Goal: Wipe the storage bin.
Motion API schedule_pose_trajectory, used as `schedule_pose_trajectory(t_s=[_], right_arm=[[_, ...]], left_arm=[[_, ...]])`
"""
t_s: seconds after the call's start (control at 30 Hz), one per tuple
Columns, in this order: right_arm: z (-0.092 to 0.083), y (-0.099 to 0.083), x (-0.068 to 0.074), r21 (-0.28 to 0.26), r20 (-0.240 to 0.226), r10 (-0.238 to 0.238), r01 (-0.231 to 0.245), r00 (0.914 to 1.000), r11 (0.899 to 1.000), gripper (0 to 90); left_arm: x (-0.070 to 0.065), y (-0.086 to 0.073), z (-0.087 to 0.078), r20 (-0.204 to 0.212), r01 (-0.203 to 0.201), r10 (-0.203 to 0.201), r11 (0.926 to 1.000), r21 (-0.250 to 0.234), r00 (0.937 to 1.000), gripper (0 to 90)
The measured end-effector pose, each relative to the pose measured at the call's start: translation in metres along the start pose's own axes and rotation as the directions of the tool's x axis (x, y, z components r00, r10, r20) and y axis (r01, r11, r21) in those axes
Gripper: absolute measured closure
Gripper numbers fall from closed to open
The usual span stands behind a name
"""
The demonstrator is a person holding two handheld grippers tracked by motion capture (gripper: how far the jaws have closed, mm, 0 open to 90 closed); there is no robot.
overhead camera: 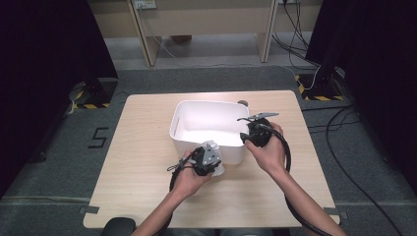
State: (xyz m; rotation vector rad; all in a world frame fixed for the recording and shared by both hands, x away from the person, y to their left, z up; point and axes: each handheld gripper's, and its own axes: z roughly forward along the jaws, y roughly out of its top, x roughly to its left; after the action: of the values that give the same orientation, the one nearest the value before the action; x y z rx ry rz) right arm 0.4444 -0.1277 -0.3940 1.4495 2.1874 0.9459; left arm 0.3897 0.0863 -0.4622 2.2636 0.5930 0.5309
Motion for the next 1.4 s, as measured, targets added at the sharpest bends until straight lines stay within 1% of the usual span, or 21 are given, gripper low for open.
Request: schedule_pose_trajectory(t_s=[0.1, 0.37, 0.57, 0.63, 0.7, 0.73, 0.8, 1.03, 1.4], right_arm=[[0.000, 0.000, 0.000, 0.000, 0.000, 0.001, -0.001, 1.0000, 1.000, 64.3], [0.000, 0.000, 0.000, 0.000, 0.000, 0.000, 0.000, 1.0000, 1.000, 64.4], [0.000, 0.000, 0.000, 0.001, 0.000, 0.001, -0.001, 1.0000, 1.000, 64.3], [0.000, 0.000, 0.000, 0.001, 0.000, 0.001, -0.001, 1.0000, 1.000, 64.4], [0.000, 0.000, 0.000, 0.001, 0.000, 0.002, -0.002, 1.0000, 1.000, 64.4], [0.000, 0.000, 0.000, 0.001, -0.001, 0.002, -0.002, 1.0000, 1.000, 64.4], [0.000, 0.000, 0.000, 0.001, -0.001, 0.002, -0.002, 1.0000, 1.000, 64.4], [0.000, 0.001, 0.000, 0.001, -0.001, 0.001, -0.001, 1.0000, 1.000, 64.7], [0.000, 0.000, 0.000, -0.002, 0.000, -0.004, 0.004, 1.0000, 1.000, 64.8]], left_arm=[[0.000, -0.002, 0.003, 0.006, 0.002, -0.002, 1.0000, 0.009, 1.0000, 80.9], [-0.001, -0.005, 0.008, 0.010, 0.002, -0.003, 0.9999, 0.015, 0.9999, 80.9], [-0.001, -0.003, 0.006, 0.009, 0.000, 0.000, 0.9999, 0.017, 1.0000, 81.0], [-0.002, -0.001, 0.004, 0.008, 0.006, -0.006, 1.0000, 0.000, 1.0000, 80.9], [-0.001, 0.002, 0.002, 0.008, 0.006, -0.006, 1.0000, -0.006, 0.9999, 80.9], [-0.001, 0.004, -0.001, 0.008, 0.000, 0.000, 1.0000, -0.005, 1.0000, 81.0], [-0.001, 0.010, -0.006, 0.004, -0.008, 0.008, 0.9997, -0.022, 1.0000, 80.9], [-0.001, 0.023, -0.018, -0.004, -0.014, 0.014, 0.9977, -0.067, 0.9999, 80.9], [-0.001, 0.025, -0.018, -0.006, -0.021, 0.021, 0.9976, -0.065, 0.9998, 80.9]])
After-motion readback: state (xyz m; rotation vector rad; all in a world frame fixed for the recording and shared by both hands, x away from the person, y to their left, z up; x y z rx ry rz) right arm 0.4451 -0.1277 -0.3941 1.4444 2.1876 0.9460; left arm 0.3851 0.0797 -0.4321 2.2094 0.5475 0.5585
